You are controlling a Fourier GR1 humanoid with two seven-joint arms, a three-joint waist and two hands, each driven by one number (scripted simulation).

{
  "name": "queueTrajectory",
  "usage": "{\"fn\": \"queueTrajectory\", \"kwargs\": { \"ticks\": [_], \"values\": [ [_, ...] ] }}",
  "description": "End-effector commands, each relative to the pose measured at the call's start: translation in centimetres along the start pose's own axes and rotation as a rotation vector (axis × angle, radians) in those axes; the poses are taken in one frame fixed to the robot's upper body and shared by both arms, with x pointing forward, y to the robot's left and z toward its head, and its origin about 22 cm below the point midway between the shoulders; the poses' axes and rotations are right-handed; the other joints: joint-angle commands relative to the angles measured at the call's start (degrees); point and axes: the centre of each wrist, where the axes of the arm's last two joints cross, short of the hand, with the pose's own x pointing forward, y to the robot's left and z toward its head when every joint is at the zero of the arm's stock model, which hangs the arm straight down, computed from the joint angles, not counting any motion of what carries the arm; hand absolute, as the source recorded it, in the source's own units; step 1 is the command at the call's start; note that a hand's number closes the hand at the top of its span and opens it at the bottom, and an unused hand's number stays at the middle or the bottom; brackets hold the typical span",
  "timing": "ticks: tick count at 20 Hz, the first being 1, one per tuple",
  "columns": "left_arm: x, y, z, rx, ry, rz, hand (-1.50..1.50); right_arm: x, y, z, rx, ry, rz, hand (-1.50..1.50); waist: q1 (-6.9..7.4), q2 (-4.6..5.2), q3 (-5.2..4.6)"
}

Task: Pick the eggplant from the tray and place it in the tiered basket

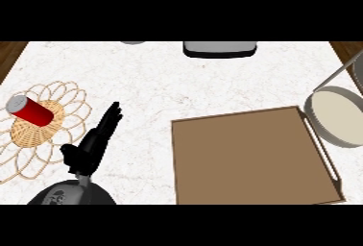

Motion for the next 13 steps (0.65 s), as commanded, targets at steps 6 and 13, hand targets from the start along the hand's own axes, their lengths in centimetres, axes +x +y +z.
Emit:
{"fn": "queueTrajectory", "kwargs": {
  "ticks": [6, 13],
  "values": [
    [-0.2, 1.7, 1.6, 0.034, 0.028, -0.007, 0.00, -2.8, -12.5, -2.1, -0.203, -0.103, -0.203, -1.50, -2.67, -0.58, 0.13],
    [-0.2, 1.6, 0.7, 0.074, 0.034, 0.003, 0.00, -7.1, -22.3, -1.1, -0.122, -0.106, -0.156, -1.50, -4.03, -0.63, 0.04]
  ]
}}
